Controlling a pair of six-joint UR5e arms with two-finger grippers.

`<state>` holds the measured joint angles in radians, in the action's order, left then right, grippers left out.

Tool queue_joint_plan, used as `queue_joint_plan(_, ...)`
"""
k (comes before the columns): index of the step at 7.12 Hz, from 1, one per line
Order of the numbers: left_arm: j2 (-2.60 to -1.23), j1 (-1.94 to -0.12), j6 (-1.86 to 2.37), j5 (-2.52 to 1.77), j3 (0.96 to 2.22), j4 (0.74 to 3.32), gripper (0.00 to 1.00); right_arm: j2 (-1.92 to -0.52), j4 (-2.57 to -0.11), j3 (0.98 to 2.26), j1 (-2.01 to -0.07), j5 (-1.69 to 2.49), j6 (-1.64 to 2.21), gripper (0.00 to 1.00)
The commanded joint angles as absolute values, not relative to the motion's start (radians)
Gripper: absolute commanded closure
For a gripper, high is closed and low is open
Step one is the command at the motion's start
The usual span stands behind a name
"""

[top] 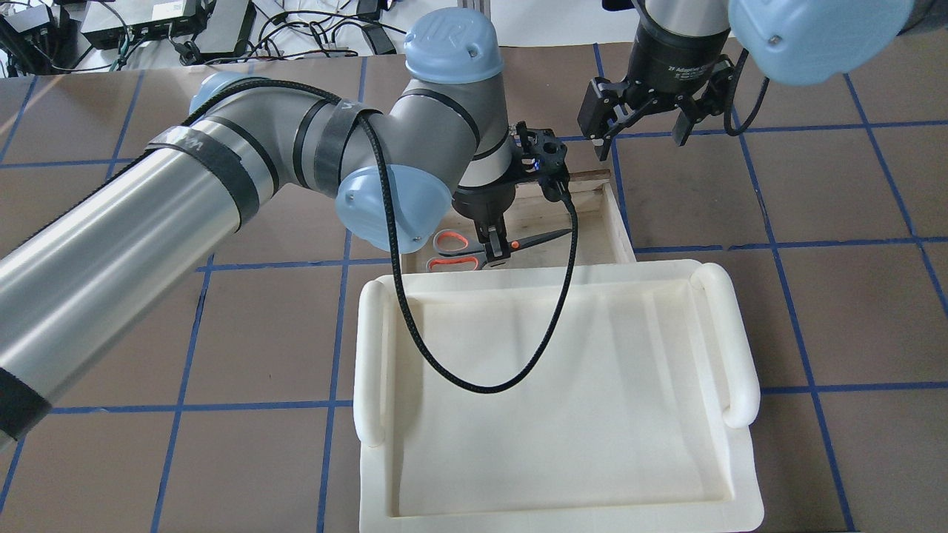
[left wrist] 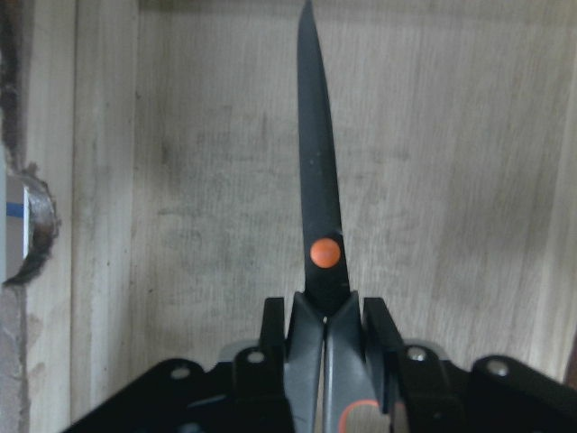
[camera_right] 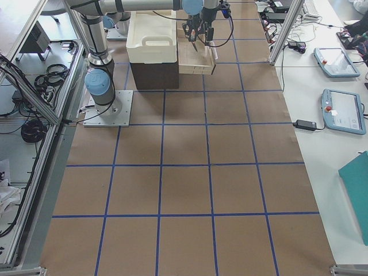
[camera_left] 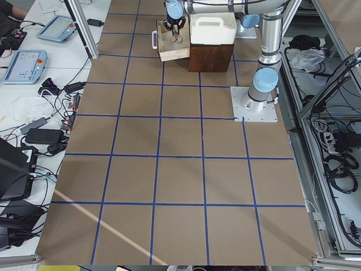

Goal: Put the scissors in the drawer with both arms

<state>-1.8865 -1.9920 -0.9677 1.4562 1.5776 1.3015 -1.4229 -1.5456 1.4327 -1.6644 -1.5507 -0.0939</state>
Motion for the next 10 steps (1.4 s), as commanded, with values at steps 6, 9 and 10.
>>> queue_joint_plan(6,-1.892,-1.984,-0.980,1.453,1.614,1.215,0.22,-1.422,-1.542,1.433,-1.664,-1.551,-0.107,0.00)
queue_joint_plan(9,-1.820,-1.930,-0.924,1.476,1.595,1.264,0.05,-1.379,-1.568,1.430,-1.663,-1.549,-0.089,0.00)
queue_joint_plan(10,-1.777,-1.886,-0.913,1.471,1.583,1.319,0.01,-1.338,-1.756,1.422,-1.663,-1.571,-0.081,0.00)
